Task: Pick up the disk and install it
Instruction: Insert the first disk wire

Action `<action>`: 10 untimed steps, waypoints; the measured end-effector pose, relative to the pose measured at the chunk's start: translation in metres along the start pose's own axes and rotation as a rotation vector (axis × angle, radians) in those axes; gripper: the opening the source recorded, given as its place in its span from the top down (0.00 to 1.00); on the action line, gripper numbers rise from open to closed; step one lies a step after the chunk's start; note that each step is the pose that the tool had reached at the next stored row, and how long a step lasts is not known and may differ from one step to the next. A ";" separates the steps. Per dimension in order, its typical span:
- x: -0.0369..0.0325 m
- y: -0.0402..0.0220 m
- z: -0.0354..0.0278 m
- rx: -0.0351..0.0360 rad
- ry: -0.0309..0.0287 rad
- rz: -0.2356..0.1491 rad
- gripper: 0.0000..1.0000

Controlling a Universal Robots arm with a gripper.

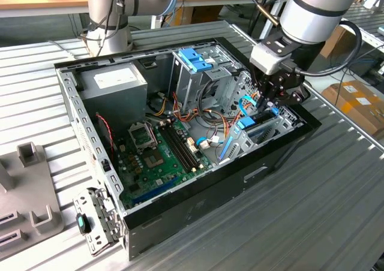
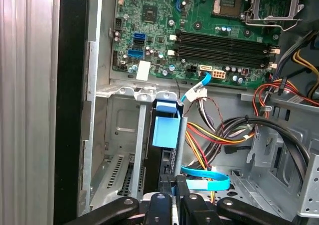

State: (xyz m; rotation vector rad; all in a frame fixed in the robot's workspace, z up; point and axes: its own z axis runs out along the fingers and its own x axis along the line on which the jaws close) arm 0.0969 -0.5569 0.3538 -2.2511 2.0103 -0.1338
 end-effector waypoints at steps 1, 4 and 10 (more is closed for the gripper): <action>0.0000 0.0000 0.0000 0.0000 0.0000 0.000 0.84; 0.0000 0.0001 0.0001 0.0005 -0.0039 0.001 0.84; 0.0016 0.0003 0.0000 0.0005 -0.0045 0.001 0.84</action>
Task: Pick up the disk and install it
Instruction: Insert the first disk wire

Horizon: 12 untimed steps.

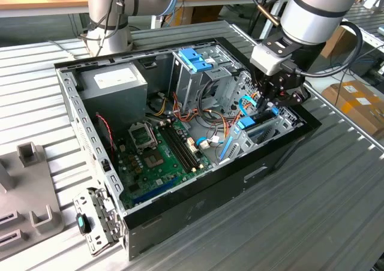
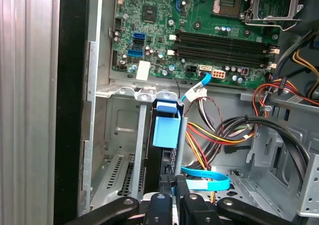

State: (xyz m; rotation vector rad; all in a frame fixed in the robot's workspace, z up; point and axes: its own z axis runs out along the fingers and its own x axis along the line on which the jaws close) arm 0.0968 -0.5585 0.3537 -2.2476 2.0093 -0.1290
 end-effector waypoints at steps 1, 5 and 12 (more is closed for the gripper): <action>0.0002 0.0000 0.0000 0.0000 0.0000 0.000 0.84; 0.0004 0.0003 0.0012 0.0000 0.0001 0.000 0.84; 0.0003 0.0011 0.0019 0.0007 -0.0060 0.001 0.84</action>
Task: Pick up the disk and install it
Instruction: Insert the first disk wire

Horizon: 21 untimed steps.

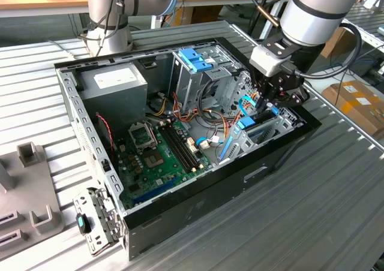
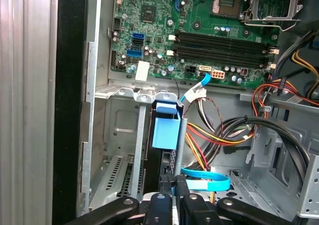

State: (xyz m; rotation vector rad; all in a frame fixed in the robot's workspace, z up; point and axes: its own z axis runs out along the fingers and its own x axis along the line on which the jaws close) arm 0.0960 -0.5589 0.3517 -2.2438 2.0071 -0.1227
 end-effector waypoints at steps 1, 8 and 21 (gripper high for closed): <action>0.0000 0.0001 0.0002 0.0000 0.0000 0.000 0.84; 0.0001 0.0006 0.0026 0.0000 0.0001 0.000 0.84; 0.0012 0.0011 0.0037 0.0000 0.0000 0.000 0.84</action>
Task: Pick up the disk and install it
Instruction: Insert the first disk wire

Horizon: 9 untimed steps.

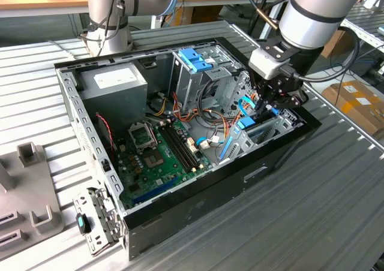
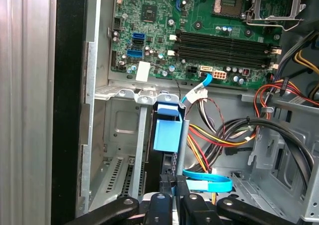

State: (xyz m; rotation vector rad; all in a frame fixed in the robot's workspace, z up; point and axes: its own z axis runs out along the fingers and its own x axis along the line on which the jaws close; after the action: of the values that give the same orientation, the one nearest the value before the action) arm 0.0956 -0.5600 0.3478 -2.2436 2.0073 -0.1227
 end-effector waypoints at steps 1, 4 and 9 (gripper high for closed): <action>0.0000 0.0000 0.0002 0.0000 0.0000 0.000 0.84; 0.0003 0.0002 0.0014 0.0000 0.0000 0.000 0.84; 0.0003 0.0001 0.0004 0.0001 -0.0004 0.000 0.84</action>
State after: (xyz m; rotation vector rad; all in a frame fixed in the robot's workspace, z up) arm 0.0956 -0.5603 0.3474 -2.2433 2.0072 -0.1224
